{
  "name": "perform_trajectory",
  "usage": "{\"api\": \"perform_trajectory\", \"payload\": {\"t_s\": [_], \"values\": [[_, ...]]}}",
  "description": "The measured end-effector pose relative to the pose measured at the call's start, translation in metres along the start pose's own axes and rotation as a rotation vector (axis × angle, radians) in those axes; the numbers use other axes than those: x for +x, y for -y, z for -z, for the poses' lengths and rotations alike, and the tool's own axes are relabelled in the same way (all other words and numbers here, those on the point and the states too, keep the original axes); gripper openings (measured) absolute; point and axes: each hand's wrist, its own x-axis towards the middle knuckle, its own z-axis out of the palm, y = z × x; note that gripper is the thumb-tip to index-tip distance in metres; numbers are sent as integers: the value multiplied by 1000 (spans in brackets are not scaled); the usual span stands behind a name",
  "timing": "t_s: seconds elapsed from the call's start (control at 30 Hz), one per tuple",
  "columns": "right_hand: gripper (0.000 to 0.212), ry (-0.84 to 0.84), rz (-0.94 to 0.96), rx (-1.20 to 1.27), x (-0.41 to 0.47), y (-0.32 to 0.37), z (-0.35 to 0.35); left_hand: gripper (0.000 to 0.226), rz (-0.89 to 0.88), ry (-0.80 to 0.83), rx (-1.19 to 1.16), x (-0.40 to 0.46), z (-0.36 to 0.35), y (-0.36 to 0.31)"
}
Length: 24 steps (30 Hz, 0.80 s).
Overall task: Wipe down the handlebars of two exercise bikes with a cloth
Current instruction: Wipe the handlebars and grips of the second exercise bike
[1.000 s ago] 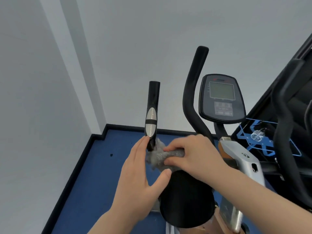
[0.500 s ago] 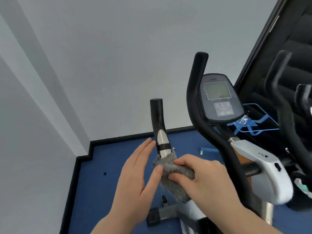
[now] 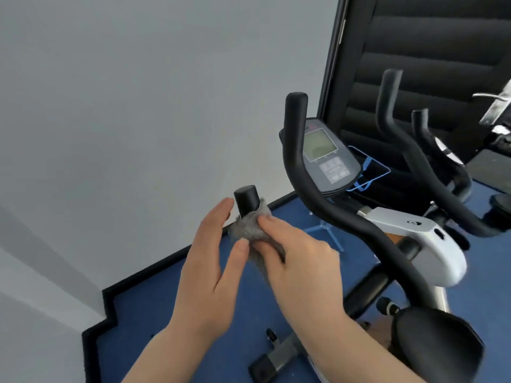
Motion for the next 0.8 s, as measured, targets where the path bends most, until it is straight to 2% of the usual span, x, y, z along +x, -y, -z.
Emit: {"api": "perform_trajectory", "payload": {"t_s": [0.07,0.17,0.27,0.4,0.47,0.57,0.67,0.73,0.8], "values": [[12,27,-23,38,7,0,-7,51,-25,15,-38,6,1,-1],[27,-8,-105,119,-4,-12,-1,50,-48,24,-79,10,2,-1],[25,2,-142,152,4,-12,-4,49,-44,25,-128,11,1,-2],[33,40,-56,364,41,4,-9,49,-27,15,-179,13,5,-5],[32,126,88,362,57,6,-1,48,-28,-5,-177,13,9,-6],[24,392,255,159,83,2,15,46,-9,-45,-186,14,10,-5],[21,594,196,187,102,-4,27,48,17,-41,-197,13,4,-7],[21,542,81,347,94,-6,24,48,5,-20,-196,12,0,-11],[21,347,25,365,71,-9,13,49,3,-15,-208,12,-1,-12]]}}
